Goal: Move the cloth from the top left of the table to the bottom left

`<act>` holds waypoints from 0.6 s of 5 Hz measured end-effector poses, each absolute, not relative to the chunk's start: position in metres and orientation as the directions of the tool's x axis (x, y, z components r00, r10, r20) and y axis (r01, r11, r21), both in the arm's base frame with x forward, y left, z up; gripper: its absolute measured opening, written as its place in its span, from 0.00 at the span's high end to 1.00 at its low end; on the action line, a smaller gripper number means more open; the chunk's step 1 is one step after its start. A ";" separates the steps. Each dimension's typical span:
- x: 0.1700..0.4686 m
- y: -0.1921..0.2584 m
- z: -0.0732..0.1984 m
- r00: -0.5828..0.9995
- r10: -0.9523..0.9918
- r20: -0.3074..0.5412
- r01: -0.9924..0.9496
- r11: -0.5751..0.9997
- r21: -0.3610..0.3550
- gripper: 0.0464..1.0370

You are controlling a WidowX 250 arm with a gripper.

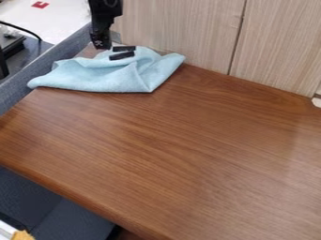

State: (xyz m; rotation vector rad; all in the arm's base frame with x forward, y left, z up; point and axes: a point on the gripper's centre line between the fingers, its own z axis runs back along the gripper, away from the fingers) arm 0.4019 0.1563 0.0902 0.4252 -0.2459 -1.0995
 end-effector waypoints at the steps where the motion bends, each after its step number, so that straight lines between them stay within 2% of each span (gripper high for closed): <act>1: 0.400 0.155 0.073 0.442 -0.897 -0.019 0.822 0.396 0.410 0.04; 3: 0.417 0.154 0.028 0.444 -0.891 -0.098 0.865 0.397 0.306 0.04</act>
